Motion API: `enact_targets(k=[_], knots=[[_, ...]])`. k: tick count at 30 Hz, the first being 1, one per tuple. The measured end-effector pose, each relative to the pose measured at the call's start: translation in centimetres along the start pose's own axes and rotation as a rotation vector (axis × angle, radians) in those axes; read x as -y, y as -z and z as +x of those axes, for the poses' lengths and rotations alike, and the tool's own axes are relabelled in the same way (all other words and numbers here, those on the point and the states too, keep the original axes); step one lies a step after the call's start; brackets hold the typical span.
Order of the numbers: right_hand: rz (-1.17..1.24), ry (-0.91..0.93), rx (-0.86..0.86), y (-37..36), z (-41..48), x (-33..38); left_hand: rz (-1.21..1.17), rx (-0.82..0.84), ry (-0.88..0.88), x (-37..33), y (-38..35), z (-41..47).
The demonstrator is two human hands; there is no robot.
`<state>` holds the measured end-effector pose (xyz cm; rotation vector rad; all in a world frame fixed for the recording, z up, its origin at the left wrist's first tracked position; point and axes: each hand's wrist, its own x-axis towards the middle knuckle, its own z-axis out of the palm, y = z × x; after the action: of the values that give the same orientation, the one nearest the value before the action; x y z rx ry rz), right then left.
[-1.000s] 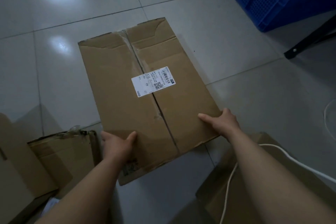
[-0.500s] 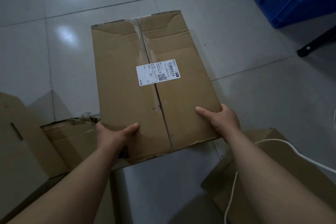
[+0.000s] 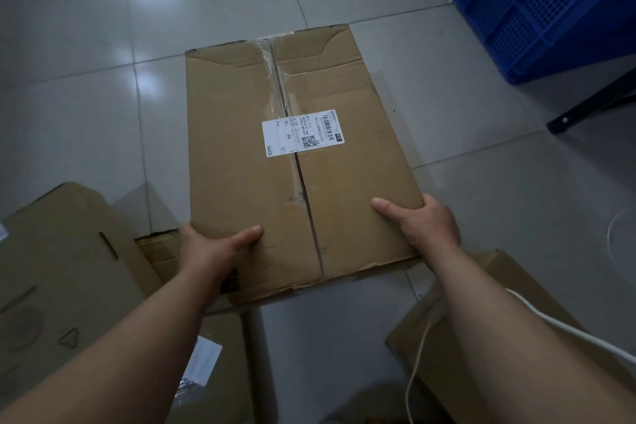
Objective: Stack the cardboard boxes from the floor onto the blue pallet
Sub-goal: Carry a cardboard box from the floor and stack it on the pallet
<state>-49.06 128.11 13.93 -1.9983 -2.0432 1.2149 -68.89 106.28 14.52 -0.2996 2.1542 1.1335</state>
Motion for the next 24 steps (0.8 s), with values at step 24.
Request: enact_targets(k=[24], knots=[[-0.214, 0.476, 0.264, 7.8, -37.2, 23.5, -0.416, -0.429, 0.051, 0.1, 36.9, -30.0]])
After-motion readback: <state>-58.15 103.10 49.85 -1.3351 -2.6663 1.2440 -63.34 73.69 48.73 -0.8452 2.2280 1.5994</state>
